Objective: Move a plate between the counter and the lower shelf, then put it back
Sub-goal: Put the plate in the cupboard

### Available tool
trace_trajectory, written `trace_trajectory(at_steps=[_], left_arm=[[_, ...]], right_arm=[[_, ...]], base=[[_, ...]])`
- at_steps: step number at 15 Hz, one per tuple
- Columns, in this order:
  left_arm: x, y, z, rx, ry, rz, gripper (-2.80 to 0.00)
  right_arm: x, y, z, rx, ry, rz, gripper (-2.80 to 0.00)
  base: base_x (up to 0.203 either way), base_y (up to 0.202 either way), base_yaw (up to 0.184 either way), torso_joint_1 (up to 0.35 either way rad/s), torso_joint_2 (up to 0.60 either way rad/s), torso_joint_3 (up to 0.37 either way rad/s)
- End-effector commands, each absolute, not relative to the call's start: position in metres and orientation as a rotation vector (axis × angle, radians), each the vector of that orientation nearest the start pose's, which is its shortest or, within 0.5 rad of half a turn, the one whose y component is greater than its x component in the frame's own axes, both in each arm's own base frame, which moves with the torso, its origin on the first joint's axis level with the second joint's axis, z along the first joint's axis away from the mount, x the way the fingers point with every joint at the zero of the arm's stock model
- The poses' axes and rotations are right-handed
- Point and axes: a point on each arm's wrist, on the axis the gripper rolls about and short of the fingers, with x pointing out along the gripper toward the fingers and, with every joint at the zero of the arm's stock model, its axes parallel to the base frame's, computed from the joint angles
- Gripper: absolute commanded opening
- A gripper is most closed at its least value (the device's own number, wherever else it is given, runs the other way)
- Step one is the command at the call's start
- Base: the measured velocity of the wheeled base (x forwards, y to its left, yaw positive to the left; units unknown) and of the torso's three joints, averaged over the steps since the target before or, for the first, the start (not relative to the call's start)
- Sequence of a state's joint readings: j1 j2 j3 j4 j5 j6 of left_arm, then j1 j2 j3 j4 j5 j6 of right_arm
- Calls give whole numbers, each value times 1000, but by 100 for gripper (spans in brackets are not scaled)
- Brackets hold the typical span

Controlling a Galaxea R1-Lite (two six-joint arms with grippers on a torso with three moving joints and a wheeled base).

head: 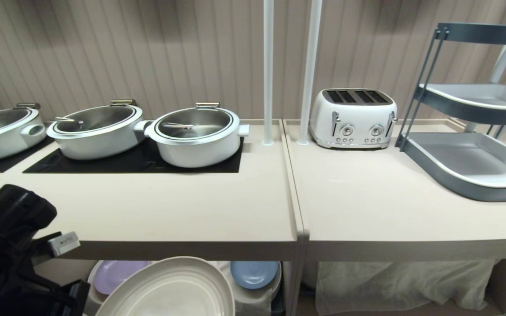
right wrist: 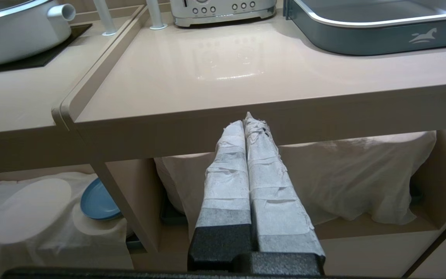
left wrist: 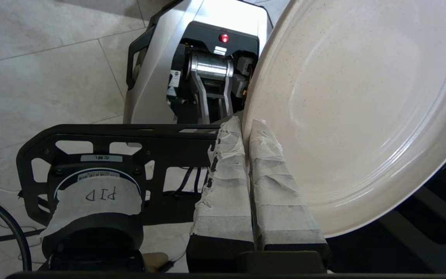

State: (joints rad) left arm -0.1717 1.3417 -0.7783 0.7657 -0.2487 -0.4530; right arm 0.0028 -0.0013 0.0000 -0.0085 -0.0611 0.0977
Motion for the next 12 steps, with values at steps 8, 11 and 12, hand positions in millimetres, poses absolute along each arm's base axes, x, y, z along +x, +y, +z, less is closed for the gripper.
trace_trajectory(at_steps=[8,11,12], left_arm=[[142,-31,163,-431,1405,-54,-280],[144,-31,162,-431,1409,-51,-280],[143,-31,162,-432,1411,-49,-280]], right_arm=[[-23,-1,77,98,-14,-58,-280],[-23,-1,77,98,-14,-58,-280],[-23,-1,77,100,-14,-56,-280]], base=[[0,0,0,0,0,0],[0,0,0,0,0,0],[0,0,0,0,0,0]])
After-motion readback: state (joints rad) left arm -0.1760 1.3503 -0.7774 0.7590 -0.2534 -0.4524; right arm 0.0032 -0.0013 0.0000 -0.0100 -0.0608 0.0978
